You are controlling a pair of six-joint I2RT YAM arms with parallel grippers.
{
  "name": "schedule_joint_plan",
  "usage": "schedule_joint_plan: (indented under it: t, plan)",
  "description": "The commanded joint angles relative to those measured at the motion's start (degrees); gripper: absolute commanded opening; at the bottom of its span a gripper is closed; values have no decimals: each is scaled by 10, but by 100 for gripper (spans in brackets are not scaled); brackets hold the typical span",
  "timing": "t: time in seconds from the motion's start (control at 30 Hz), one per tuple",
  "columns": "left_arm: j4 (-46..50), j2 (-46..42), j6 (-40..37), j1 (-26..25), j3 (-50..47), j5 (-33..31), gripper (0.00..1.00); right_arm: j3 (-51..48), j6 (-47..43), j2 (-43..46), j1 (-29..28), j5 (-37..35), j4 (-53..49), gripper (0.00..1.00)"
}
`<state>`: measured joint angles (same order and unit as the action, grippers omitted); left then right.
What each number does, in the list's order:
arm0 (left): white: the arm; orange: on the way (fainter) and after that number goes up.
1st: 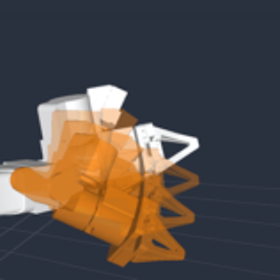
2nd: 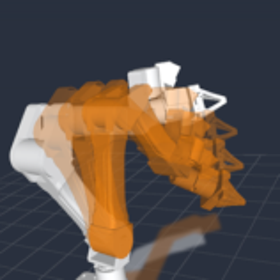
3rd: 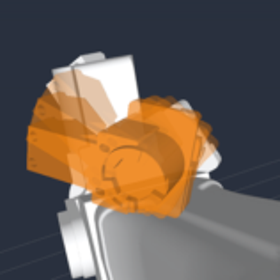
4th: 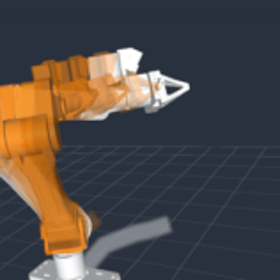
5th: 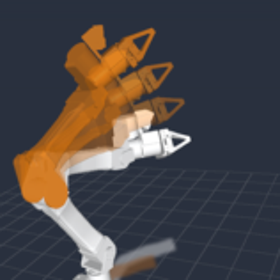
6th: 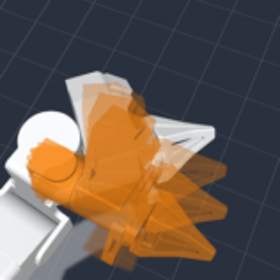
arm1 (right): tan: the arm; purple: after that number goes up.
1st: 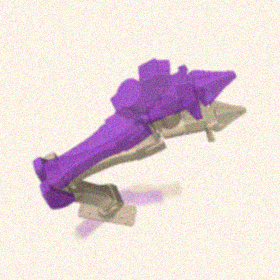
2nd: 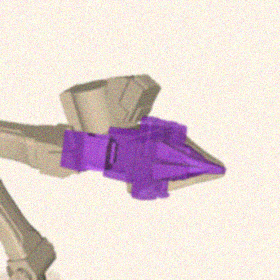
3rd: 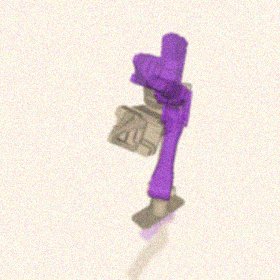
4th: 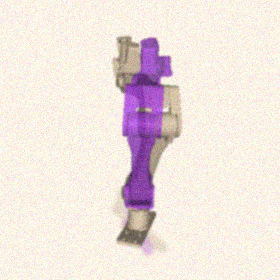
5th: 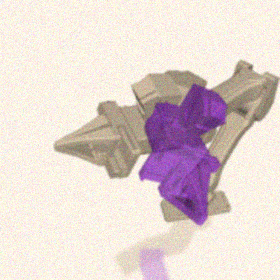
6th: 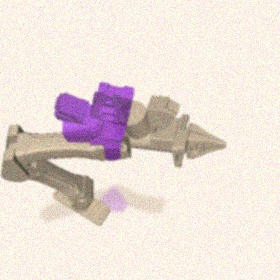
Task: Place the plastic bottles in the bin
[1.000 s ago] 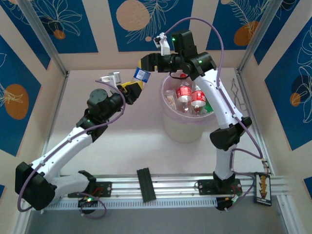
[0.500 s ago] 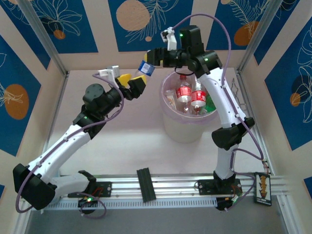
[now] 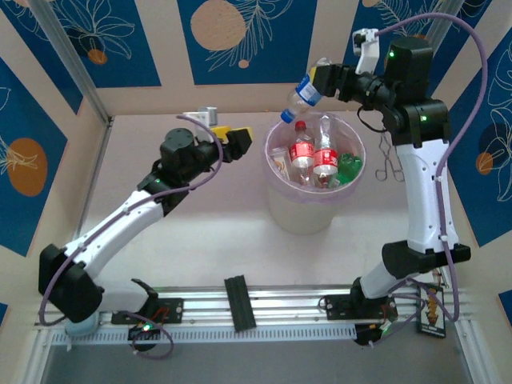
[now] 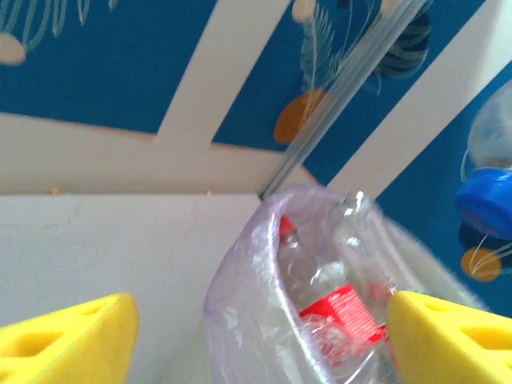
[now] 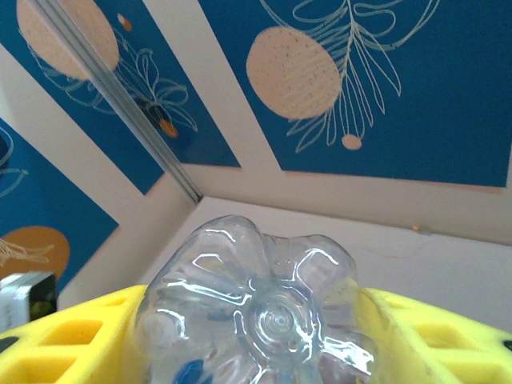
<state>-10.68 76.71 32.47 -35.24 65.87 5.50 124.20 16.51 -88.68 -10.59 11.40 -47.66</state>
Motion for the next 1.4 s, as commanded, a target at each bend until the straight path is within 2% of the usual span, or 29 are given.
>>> schedule_joint_plan:
  t: [0.0, 0.33, 0.53, 0.9, 1.07, 1.3, 1.37]
  plan:
    - [18, 33, 5, -17, 39, 8, 74, -48, -48, -14, -1, -18, -17, 55]
    - [19, 83, 19, -40, 55, 14, 63, -67, -88, -58, -38, -72, -27, 54]
    - [14, 100, 25, -46, 62, 21, 58, -79, -75, -76, -56, -71, -47, 53]
    - [9, 124, 28, -50, 77, 30, 56, -214, -15, -40, -50, -69, -11, 53]
    - [7, 133, 30, -51, 85, 34, 55, -217, -14, -30, -49, -73, -19, 63]
    - [10, 134, 24, -51, 90, 30, 55, -125, -56, -18, -48, -131, -79, 85]
    - [11, 134, 22, -51, 92, 29, 55, -94, -68, -24, -47, -157, -106, 86]
